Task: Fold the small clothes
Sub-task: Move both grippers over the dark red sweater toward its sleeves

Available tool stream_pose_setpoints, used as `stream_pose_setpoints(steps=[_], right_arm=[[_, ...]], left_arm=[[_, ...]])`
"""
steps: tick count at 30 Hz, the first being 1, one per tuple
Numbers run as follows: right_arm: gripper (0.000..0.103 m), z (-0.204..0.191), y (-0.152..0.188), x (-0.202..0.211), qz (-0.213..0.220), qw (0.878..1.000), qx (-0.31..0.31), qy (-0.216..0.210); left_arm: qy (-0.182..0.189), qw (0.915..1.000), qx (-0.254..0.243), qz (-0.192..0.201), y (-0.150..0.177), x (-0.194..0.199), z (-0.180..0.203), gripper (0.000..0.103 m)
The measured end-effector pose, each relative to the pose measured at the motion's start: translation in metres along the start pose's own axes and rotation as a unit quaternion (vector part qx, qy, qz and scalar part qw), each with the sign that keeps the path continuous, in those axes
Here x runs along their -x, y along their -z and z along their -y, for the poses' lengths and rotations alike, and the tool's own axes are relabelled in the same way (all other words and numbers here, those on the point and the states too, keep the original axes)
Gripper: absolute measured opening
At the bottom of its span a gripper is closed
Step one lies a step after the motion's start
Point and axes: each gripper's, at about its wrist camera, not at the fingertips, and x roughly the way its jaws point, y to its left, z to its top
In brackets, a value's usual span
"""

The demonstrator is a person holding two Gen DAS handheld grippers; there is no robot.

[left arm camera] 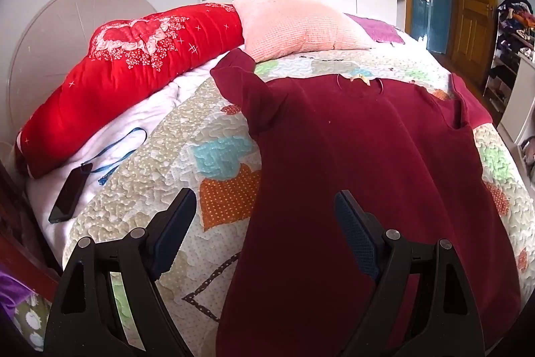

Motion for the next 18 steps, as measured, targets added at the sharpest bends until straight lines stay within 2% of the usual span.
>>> stream_pose_setpoints(steps=[4, 9, 10, 16, 18], right_arm=[[0.103, 0.007, 0.011, -0.005, -0.012, 1.000, -0.010, -0.007], [0.103, 0.021, 0.019, -0.022, -0.048, 0.998, -0.033, -0.022], [0.103, 0.024, 0.030, -0.022, -0.035, 0.999, -0.035, -0.021], [0.101, 0.023, 0.037, -0.038, -0.063, 0.996, -0.038, -0.048], [0.101, 0.017, 0.035, -0.043, -0.069, 0.997, -0.024, -0.039]], left_arm=[[0.005, 0.9999, -0.002, -0.009, 0.005, -0.003, 0.001, 0.085], [0.047, 0.9977, 0.005, -0.049, 0.018, -0.012, -0.010, 0.085], [0.048, 0.9972, 0.005, -0.056, 0.022, -0.014, -0.014, 0.085], [0.039, 0.9954, 0.007, -0.087, 0.048, -0.020, -0.034, 0.085], [0.038, 0.9945, 0.012, -0.096, 0.054, -0.025, -0.038, 0.085]])
